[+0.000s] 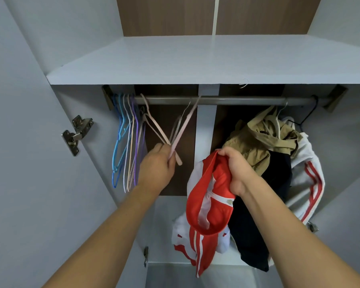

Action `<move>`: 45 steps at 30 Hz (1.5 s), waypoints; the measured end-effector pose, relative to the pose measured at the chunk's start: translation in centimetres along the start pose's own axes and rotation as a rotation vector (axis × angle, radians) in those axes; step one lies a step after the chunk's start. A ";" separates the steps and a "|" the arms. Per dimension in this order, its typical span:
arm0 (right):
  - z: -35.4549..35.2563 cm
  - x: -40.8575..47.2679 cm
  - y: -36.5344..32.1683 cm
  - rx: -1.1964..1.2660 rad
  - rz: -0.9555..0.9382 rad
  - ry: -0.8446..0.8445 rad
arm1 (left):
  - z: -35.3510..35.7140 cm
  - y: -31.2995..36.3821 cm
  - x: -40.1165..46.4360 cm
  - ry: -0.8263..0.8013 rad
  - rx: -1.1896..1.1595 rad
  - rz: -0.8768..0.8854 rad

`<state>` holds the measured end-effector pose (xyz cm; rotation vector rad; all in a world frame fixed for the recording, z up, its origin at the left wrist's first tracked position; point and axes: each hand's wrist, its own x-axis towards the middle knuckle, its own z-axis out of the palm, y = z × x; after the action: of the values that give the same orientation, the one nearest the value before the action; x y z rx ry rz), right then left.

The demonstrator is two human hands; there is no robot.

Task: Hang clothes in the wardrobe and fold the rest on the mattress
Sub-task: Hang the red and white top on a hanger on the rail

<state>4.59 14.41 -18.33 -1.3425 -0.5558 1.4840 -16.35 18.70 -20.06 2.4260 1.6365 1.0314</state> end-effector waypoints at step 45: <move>6.4 10.0 -4.8 -0.728 -0.463 0.254 | 0.5 -2.1 -2.0 -0.343 -0.063 0.033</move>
<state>1.82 26.81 -17.04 -1.7590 -1.2161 0.7282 -18.29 18.16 -22.21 2.4276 1.4333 0.6120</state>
